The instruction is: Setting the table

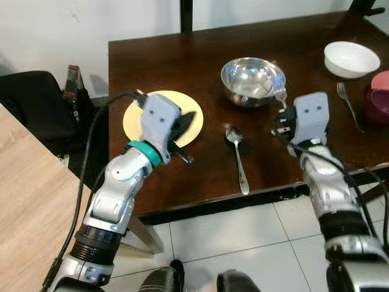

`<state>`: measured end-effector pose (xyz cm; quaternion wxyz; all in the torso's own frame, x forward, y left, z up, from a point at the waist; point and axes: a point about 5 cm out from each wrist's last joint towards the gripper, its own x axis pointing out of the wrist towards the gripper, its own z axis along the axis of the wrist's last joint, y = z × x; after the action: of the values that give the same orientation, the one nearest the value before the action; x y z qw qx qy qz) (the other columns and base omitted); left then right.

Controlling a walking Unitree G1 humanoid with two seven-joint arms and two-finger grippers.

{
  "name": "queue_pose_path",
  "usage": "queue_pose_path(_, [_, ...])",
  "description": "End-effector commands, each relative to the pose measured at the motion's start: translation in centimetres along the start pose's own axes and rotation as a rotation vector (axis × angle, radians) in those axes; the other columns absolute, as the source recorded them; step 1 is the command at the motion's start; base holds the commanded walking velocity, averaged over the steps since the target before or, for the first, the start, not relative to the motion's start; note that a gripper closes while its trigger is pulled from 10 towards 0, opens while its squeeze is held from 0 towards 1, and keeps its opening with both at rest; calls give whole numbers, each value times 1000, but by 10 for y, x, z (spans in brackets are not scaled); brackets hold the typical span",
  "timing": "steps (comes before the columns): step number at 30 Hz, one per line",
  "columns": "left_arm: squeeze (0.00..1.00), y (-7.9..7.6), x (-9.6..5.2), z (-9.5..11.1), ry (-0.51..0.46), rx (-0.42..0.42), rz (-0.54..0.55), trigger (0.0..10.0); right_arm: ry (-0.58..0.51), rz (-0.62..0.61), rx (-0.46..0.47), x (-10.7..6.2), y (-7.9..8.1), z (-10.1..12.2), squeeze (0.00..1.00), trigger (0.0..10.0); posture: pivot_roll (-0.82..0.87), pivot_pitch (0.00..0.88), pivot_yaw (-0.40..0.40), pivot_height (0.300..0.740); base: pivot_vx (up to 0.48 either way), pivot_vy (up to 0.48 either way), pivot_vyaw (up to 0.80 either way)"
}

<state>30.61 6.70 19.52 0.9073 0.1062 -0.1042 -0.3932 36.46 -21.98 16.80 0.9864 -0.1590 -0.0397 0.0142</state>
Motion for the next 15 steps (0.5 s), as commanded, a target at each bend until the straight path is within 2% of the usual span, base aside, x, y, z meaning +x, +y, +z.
queue_pose_path(1, [0, -4, 2, 7, -14, 11, -34, 10000, 31, 24, -12, -2, 3, -9, 0, 10000, -43, 129, 64, 740, 0, 0, 0])
queue_pose_path(5, [0, -11, 7, 21, -54, -46, -77, 10000, 53, 49, -8, -4, -5, -12, 0, 10000, -40, 136, 62, 740, 0, 0, 0])
queue_pose_path(10, [0, -13, 6, 26, -65, -40, -95, 10000, 72, 34, -8, -8, -17, -17, 0, 10000, -44, 142, 60, 740, 0, 0, 0])
queue_pose_path(14, [0, -14, 3, 30, -75, -36, -105, 10000, 19, -19, -15, -13, -33, -11, 0, 10000, -50, 142, 66, 740, 0, 0, 0])
queue_pose_path(15, [0, -13, 3, 31, -79, -37, -103, 10000, -33, -44, -4, -16, -39, -3, 0, 10000, -58, 140, 73, 740, 0, 0, 0])
